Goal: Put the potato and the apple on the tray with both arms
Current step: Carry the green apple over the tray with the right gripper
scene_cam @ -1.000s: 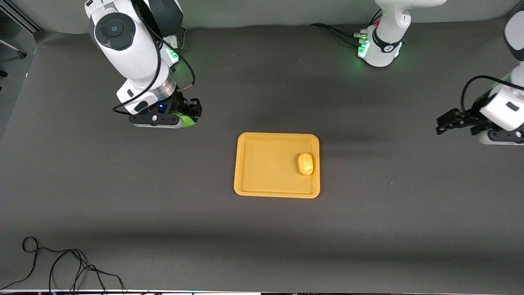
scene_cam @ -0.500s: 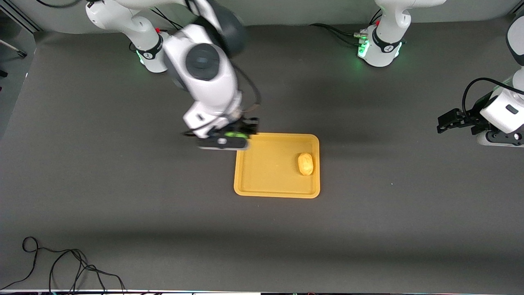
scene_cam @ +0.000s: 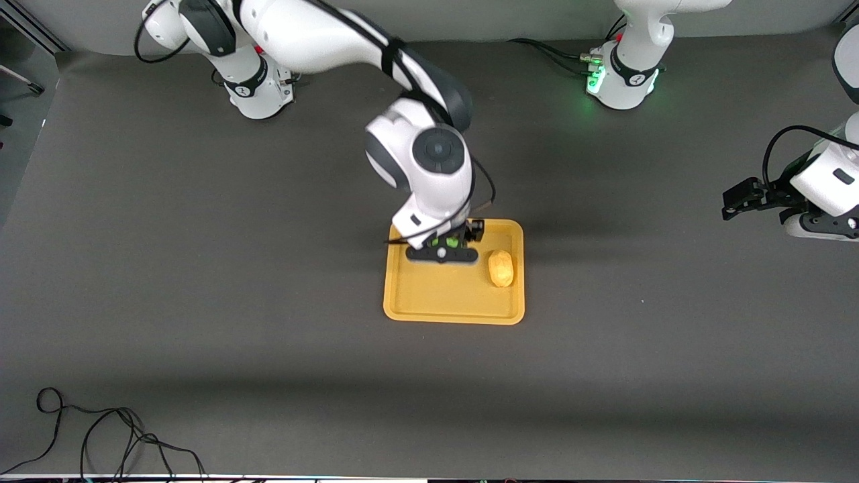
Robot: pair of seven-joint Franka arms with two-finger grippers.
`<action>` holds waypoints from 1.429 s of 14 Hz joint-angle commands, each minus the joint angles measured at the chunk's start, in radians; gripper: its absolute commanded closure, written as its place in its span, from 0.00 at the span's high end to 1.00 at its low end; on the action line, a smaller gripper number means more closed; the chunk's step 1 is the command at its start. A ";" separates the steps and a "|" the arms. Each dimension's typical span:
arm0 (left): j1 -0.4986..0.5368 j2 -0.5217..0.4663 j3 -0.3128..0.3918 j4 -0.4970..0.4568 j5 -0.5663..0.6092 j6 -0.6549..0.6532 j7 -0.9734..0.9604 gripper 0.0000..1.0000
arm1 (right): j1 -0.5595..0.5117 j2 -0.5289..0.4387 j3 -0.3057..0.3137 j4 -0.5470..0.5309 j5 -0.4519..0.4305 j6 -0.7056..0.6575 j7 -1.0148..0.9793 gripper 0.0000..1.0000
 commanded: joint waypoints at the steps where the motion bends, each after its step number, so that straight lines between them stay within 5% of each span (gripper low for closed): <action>1: 0.002 -0.002 -0.002 0.005 0.014 0.000 0.019 0.99 | 0.001 0.040 -0.006 -0.067 -0.008 0.161 0.013 0.56; 11: 0.001 0.003 -0.002 0.001 0.018 0.005 0.016 0.99 | 0.001 0.149 -0.008 -0.111 -0.063 0.297 0.020 0.59; 13: 0.001 0.004 -0.002 0.001 0.018 0.006 0.016 0.99 | -0.003 0.149 -0.006 -0.109 -0.060 0.298 0.042 1.00; 16: 0.001 0.007 -0.002 0.001 0.018 0.012 0.016 0.99 | -0.002 0.091 -0.006 -0.100 -0.056 0.271 0.079 1.00; 20: 0.001 0.007 -0.002 -0.001 0.018 0.012 0.016 0.99 | -0.012 -0.079 -0.009 -0.077 -0.056 0.027 0.074 1.00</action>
